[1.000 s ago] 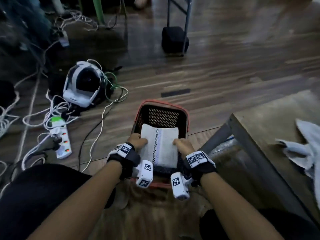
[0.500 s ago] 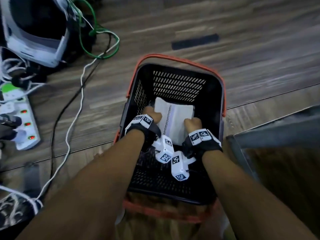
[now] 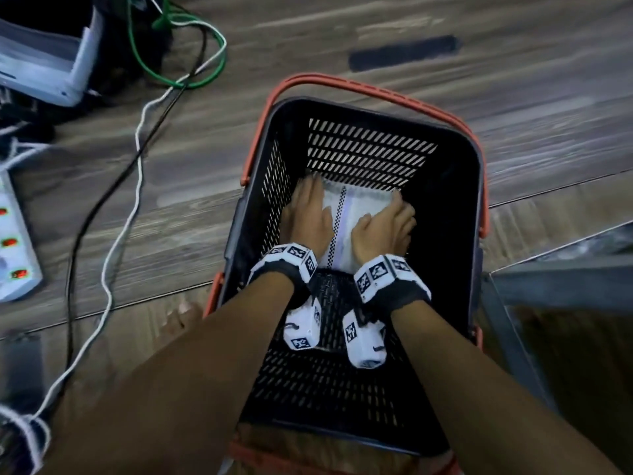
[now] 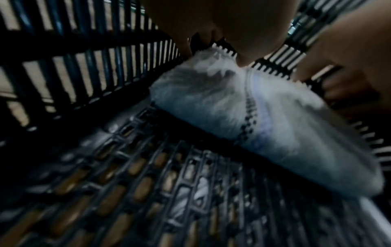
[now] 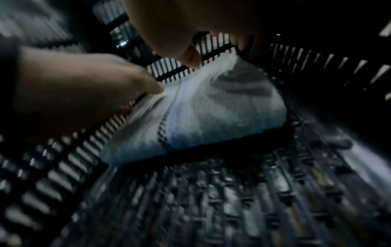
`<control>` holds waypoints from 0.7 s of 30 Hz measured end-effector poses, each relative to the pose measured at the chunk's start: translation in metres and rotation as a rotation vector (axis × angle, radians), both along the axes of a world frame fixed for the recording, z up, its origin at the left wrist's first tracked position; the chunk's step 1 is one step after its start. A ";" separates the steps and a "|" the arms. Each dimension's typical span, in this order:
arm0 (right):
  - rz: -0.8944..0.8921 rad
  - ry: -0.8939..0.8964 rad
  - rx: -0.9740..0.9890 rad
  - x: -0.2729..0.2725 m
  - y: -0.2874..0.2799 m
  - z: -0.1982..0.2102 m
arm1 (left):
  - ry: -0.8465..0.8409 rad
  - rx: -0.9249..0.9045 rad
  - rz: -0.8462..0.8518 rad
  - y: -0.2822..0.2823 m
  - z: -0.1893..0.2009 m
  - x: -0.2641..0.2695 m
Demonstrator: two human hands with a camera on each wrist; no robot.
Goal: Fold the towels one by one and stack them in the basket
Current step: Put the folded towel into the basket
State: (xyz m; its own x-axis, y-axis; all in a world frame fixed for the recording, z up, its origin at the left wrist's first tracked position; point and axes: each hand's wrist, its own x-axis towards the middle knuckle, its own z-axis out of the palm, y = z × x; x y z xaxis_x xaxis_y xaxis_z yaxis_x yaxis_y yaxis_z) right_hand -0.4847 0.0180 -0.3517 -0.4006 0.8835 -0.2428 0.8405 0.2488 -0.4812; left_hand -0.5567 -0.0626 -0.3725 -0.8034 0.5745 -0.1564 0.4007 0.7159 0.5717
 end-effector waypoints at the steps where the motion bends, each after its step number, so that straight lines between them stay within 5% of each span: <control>1: 0.110 -0.023 0.097 0.002 -0.004 -0.003 | 0.035 -0.061 -0.063 -0.002 -0.005 0.002; 4: 0.318 -0.092 0.184 0.010 -0.008 -0.026 | 0.074 -0.225 -0.183 -0.006 -0.023 0.007; 11: 0.397 -0.167 0.240 0.018 -0.012 -0.051 | 0.166 -0.299 -0.233 -0.007 -0.033 0.010; 17: 0.533 -0.424 -0.065 0.022 -0.008 0.004 | -0.122 -0.607 -0.345 -0.004 0.030 0.001; 21: 0.675 -0.517 -0.245 0.040 -0.013 0.063 | -0.166 -0.612 -0.402 -0.027 0.094 0.013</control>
